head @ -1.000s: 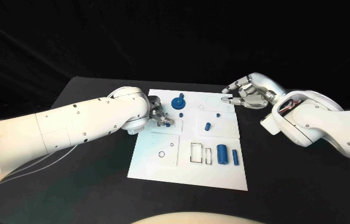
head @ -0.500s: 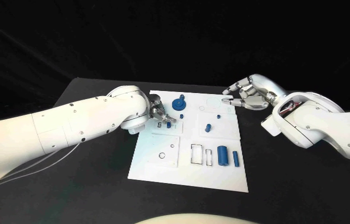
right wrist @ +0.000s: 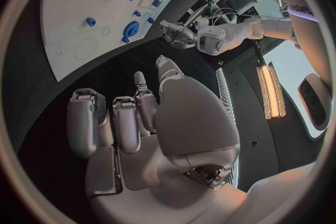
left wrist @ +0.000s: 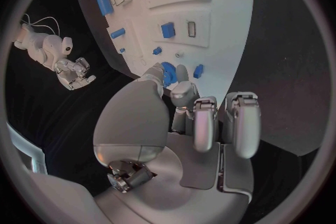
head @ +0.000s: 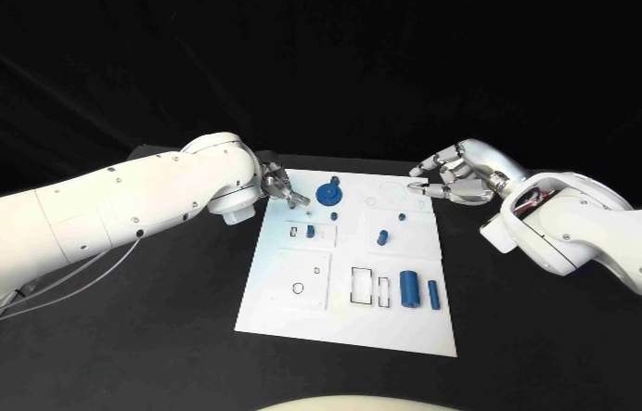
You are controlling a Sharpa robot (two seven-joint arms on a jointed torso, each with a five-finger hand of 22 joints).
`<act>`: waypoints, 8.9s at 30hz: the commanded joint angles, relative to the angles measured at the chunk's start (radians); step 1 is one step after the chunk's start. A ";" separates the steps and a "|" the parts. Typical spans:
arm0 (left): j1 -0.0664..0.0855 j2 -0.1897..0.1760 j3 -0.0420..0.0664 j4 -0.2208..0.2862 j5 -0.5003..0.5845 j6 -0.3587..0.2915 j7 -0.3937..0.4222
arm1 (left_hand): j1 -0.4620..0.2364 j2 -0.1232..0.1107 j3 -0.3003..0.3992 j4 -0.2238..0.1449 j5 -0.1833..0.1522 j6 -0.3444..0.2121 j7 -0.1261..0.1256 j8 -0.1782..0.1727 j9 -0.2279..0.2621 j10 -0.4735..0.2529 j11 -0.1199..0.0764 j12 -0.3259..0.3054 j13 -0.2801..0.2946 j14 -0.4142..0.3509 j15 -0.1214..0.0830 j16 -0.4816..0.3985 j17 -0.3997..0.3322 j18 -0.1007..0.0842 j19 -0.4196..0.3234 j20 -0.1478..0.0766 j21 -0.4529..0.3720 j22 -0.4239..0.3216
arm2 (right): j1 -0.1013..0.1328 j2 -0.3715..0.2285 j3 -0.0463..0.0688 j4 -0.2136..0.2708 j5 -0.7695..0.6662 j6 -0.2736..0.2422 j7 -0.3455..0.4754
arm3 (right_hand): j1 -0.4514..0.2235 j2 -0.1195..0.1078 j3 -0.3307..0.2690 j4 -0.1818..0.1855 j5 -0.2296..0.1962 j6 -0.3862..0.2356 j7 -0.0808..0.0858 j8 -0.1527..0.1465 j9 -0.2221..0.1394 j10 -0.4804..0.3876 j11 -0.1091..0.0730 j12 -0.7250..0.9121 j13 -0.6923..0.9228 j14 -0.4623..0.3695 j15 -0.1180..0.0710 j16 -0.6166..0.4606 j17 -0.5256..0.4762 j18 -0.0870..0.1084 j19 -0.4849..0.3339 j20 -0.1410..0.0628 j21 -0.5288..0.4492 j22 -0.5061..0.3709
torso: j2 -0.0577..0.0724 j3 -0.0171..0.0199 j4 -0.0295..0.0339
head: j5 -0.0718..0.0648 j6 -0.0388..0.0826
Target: Assemble the parts on the task board
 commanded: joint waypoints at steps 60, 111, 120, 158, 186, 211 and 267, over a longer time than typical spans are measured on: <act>0.000 0.155 -0.008 -0.266 -0.100 0.103 0.020 | 0.003 0.020 -0.047 0.000 0.002 0.002 0.011 -0.040 -0.047 -0.012 0.012 -0.007 -0.012 0.104 0.016 0.002 0.263 -0.006 0.078 0.014 -0.010 0.229 | -0.001 0.010 0.000 -0.005 -0.005 0.014 0.003 | -0.012 -0.003 -0.008 0.004 0.009 -0.002 -0.001 0.006 0.001 0.000 -0.002 -0.003 0.049 0.071 -0.007 -0.001 0.135 0.005 -0.004 -0.002 -0.003 0.140 | 0.001 0.0001 -0.0006 | 0.000 -0.007; -0.003 0.153 -0.014 -0.271 -0.009 0.102 0.060 | 0.255 0.049 0.350 -0.068 0.012 -0.007 0.015 -0.061 -0.089 -0.022 0.011 -0.027 -0.043 0.104 0.018 0.002 0.263 -0.005 0.077 0.014 -0.011 0.229 | -0.001 0.012 -0.001 -0.007 -0.007 0.013 0.002 | -0.009 -0.001 -0.008 0.003 0.011 -0.002 -0.001 0.007 0.002 0.002 -0.002 0.000 0.052 0.071 -0.008 -0.001 0.136 0.005 -0.004 -0.002 -0.003 0.140 | 0.000 0.0008 0.0006 | 0.003 -0.010; -0.003 0.084 -0.014 -0.180 0.099 0.027 0.081 | 0.205 -0.040 0.521 -0.122 0.008 -0.001 0.014 -0.039 -0.071 -0.002 0.009 -0.016 -0.037 0.104 0.014 0.002 0.263 -0.008 0.083 0.012 -0.007 0.237 | -0.002 0.009 -0.001 -0.008 -0.007 0.012 0.002 | -0.008 0.000 -0.007 0.003 0.013 -0.002 -0.001 0.007 0.002 0.003 -0.003 0.000 0.052 0.072 -0.008 0.000 0.137 0.005 -0.003 -0.002 -0.002 0.140 | -0.003 0.0008 0.0040 | 0.007 -0.008; -0.089 -0.086 -0.031 0.110 -0.020 -0.155 0.146 | 0.143 -0.101 0.615 -0.176 0.005 0.027 0.003 -0.019 -0.058 0.033 -0.002 0.003 -0.026 0.104 0.005 0.002 0.263 -0.015 0.102 0.006 0.010 0.263 | -0.003 0.002 -0.002 -0.005 -0.007 0.010 0.002 | -0.009 0.000 -0.008 0.003 0.013 -0.002 -0.001 0.007 0.002 0.003 -0.003 0.000 0.052 0.071 -0.008 -0.001 0.135 0.005 -0.004 -0.002 -0.003 0.140 | -0.002 0.0014 0.0049 | 0.021 -0.021; -0.094 -0.069 -0.035 0.091 -0.073 -0.091 0.032 | 0.125 -0.108 0.621 -0.177 0.004 0.034 -0.003 -0.015 -0.056 0.041 -0.006 0.006 -0.025 0.104 0.002 0.002 0.263 -0.015 0.102 0.005 0.010 0.263 | -0.003 0.001 -0.002 -0.002 -0.008 0.009 0.002 | -0.010 0.001 -0.009 0.004 0.016 -0.002 -0.001 0.008 0.002 0.002 -0.003 -0.001 0.050 0.071 -0.008 -0.002 0.134 0.006 -0.005 -0.003 -0.006 0.139 | -0.003 0.0009 0.0047 | 0.022 -0.026; -0.096 -0.057 -0.036 0.099 -0.065 -0.095 0.025 | 0.116 -0.106 0.627 -0.177 0.004 0.040 -0.007 -0.010 -0.054 0.045 -0.009 0.006 -0.026 0.104 0.000 0.002 0.263 -0.015 0.102 0.003 0.010 0.263 | -0.003 -0.001 -0.002 0.000 -0.008 0.008 0.003 | -0.010 0.001 -0.009 0.004 0.016 -0.002 -0.001 0.008 0.002 0.002 -0.003 -0.001 0.050 0.071 -0.008 -0.002 0.134 0.006 -0.005 -0.003 -0.006 0.139 | -0.003 0.0017 0.0046 | 0.019 -0.026; -0.096 -0.058 -0.036 0.106 -0.075 -0.051 0.012 | 0.054 -0.132 0.620 -0.168 0.001 0.061 -0.026 0.007 -0.049 0.067 -0.023 0.029 -0.005 0.104 -0.011 0.002 0.263 -0.015 0.102 -0.001 0.010 0.263 | -0.003 -0.004 -0.002 0.001 -0.009 0.011 0.002 | -0.010 0.001 -0.010 0.005 0.017 -0.002 -0.001 0.008 0.002 0.002 -0.003 -0.001 0.050 0.071 -0.008 -0.002 0.134 0.005 -0.004 -0.003 -0.005 0.139 | -0.003 0.0021 0.0053 | 0.015 -0.028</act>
